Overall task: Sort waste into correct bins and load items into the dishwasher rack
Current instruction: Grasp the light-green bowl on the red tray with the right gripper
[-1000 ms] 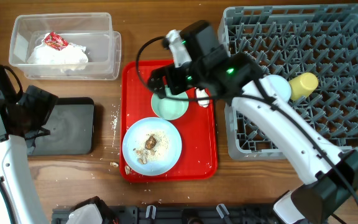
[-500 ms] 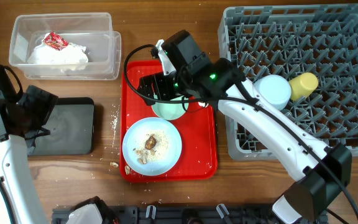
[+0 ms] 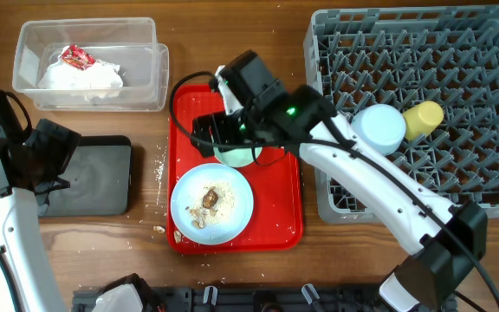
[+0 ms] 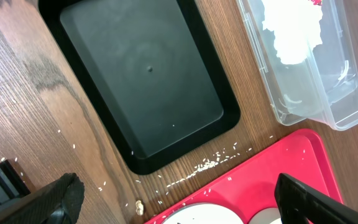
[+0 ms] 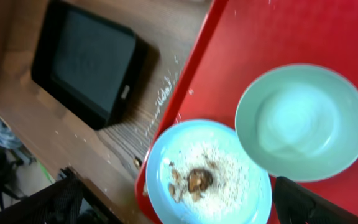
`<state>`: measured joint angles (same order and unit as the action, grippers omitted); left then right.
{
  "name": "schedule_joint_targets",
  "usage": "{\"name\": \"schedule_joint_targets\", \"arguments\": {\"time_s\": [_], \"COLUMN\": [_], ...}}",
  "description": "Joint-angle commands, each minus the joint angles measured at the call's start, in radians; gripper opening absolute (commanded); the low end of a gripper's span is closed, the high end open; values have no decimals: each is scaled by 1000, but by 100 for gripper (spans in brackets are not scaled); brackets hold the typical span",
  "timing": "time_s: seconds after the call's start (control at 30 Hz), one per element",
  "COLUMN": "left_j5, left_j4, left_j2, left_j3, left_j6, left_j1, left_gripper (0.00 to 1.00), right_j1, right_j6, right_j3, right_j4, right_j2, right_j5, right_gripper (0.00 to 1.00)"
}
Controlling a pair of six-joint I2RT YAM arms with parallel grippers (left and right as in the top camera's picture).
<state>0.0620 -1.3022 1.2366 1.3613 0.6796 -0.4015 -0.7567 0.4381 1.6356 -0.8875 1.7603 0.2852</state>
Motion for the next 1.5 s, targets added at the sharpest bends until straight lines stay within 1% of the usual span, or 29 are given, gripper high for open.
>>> {"name": "schedule_joint_targets", "arguments": {"time_s": [0.0, 0.07, 0.17, 0.2, 0.27, 0.3, 0.33, 0.4, 0.43, 0.53, 0.6, 0.87, 0.93, 1.07, 1.47], "left_j5": [3, 3, 3, 3, 3, 3, 3, 3, 2, 2, 3, 3, 3, 3, 3], "left_j4": [0, 0, 0, 0, 0, 0, 0, 0, 0, 0, 0, 0, 0, 0, 0], "left_j2": [-7, -7, -7, -7, -7, -7, -7, -7, -7, -7, -7, -7, -7, -7, -7], "left_j3": [0, 0, 0, 0, 0, 0, 0, 0, 0, 0, 0, 0, 0, 0, 0], "left_j6": [13, 13, 13, 13, 13, 13, 13, 13, 13, 13, 13, 13, 13, 13, 13], "left_j1": [-7, -7, -7, -7, -7, -7, -7, -7, -7, -7, -7, -7, -7, -7, -7], "left_gripper": [100, 100, 100, 100, 100, 100, 100, 100, 100, 100, 100, 100, 100, 100, 100], "right_j1": [-42, -64, -97, -103, -108, -108, -108, -108, -108, -108, -108, -108, -108, -108, -108], "right_j6": [39, 45, 62, 74, 115, 123, 126, 157, 172, 218, 240, 243, 243, 243, 243], "right_j3": [-26, -27, -27, -27, -27, -27, -27, -27, -27, -27, -27, -27, -27, -27, -27], "right_j4": [-19, -10, 17, 25, 32, 45, 92, 140, 161, 205, 219, 232, 227, 219, 214], "right_j2": [55, 96, 172, 201, 243, 274, 282, 283, 289, 320, 341, 393, 402, 402, 429], "right_j5": [-103, -130, -177, -206, -286, -343, -375, -404, -419, -420, -423, -427, -427, -426, -428], "right_gripper": [100, 99, 91, 88, 84, 77, 63, 52, 50, 48, 48, 48, 45, 36, 36]}}
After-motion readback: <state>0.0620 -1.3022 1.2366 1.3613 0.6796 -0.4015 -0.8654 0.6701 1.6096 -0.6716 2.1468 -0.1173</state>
